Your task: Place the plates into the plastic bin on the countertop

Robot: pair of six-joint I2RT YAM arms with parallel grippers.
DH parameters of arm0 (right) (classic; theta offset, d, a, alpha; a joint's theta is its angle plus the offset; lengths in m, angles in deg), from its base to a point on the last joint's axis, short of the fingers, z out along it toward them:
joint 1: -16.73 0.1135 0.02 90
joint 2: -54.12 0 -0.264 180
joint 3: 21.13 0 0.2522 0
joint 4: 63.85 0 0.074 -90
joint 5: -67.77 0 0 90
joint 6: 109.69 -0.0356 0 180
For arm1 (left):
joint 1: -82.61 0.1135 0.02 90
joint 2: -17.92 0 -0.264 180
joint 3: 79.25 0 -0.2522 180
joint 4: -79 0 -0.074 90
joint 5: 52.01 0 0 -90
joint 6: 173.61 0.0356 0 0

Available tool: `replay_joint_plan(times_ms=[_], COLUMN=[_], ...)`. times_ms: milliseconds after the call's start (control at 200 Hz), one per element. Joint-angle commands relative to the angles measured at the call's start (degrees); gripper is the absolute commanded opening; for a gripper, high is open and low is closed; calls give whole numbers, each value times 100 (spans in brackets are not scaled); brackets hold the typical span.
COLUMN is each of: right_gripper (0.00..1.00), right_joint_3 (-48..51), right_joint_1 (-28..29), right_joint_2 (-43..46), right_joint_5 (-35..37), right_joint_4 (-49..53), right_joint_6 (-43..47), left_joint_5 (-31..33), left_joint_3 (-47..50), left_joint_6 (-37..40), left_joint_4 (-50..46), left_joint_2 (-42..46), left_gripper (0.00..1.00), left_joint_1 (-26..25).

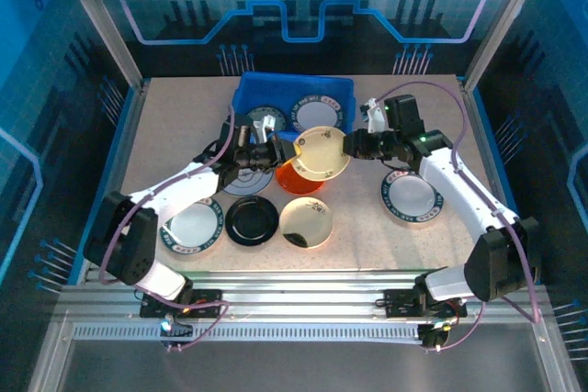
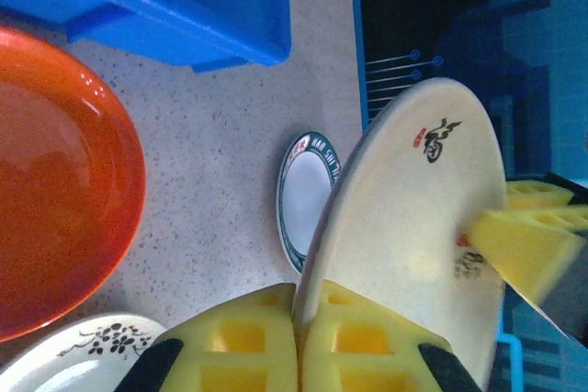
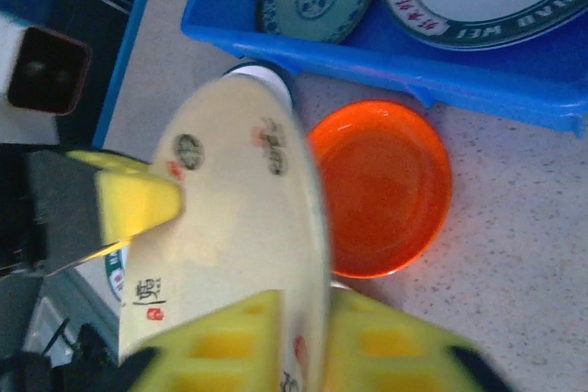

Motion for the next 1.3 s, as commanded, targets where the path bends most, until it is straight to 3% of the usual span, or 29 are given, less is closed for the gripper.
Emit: replay_joint_plan(times_ms=[0,275,340,390,525,685,946,1111,1296], right_gripper=[0,0,0,0,0,0,0,0,0], right_joint_3=[-90,-324,-366,-384,-449,-599,-1532,-2760,-4208], right_joint_1=[271,300,312,315,322,321,333,325,339], right_joint_2=[-100,-231,-268,-289,-334,-410,-1078,-2163,-3496], right_joint_5=[-783,-662,-670,-654,-553,-274,520,839,717], right_joint_4=[-250,-355,-366,-382,-359,-241,-151,24,34], right_joint_6=[-58,-225,-257,-282,-316,-350,-574,-668,-947], left_joint_5=[-72,-12,27,64,211,661,1575,1451,1407], left_joint_3=[-136,-131,-142,-159,-162,-38,92,480,1148], left_joint_6=[-197,-39,8,49,192,510,1169,1090,778], left_joint_4=[244,16,-36,-92,-335,-726,-1738,-1767,-1729], left_joint_2=[232,283,304,331,456,989,2023,2536,3255], left_gripper=[0,0,14,31,67,99,99,99,99], left_joint_1=[-50,1,-1,6,75,208,352,384,384])
